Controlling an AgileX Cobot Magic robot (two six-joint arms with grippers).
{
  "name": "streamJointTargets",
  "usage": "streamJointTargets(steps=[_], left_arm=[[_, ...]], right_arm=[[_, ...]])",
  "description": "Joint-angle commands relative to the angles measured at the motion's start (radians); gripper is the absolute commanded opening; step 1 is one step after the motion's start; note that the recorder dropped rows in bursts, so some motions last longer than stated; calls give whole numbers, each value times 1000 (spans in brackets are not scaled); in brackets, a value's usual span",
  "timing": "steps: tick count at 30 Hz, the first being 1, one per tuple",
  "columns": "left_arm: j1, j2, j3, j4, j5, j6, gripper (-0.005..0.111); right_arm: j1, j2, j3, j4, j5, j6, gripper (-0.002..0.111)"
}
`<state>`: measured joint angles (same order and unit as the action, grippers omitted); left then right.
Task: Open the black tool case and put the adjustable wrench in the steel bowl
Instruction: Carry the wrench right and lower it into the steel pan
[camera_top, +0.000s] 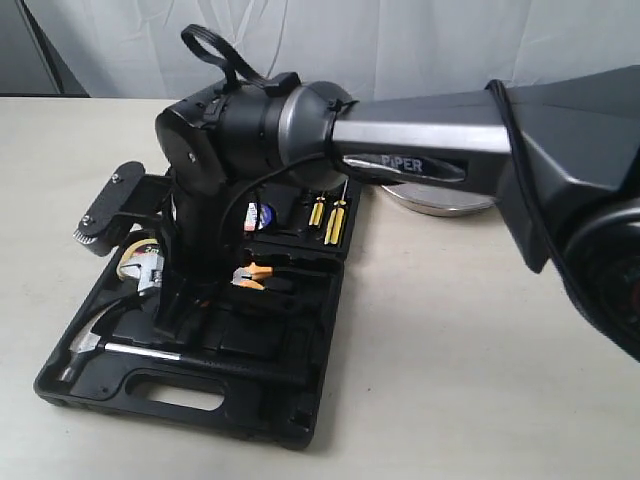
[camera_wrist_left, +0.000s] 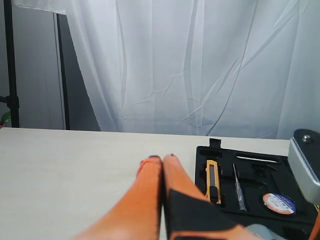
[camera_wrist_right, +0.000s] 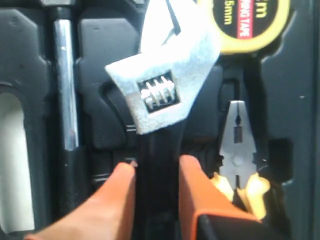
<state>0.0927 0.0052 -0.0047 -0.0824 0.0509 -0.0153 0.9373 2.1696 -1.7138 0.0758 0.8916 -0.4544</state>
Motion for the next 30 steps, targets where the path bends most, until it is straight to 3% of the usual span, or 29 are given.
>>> streamJointTargets(steps=[1, 12, 21, 30], left_arm=[[-5, -5, 5, -1, 1, -1, 0], [-5, -5, 5, -1, 1, -1, 0], [-5, -5, 5, -1, 1, -1, 0], [-5, -5, 5, -1, 1, -1, 0]], right_arm=[[-30, -56, -6, -111, -12, 84, -1], [-333, -74, -6, -168, -11, 288, -1], [-604, -29, -6, -225, -263, 378, -1], [-660, 79, -26, -340, -396, 381, -1]])
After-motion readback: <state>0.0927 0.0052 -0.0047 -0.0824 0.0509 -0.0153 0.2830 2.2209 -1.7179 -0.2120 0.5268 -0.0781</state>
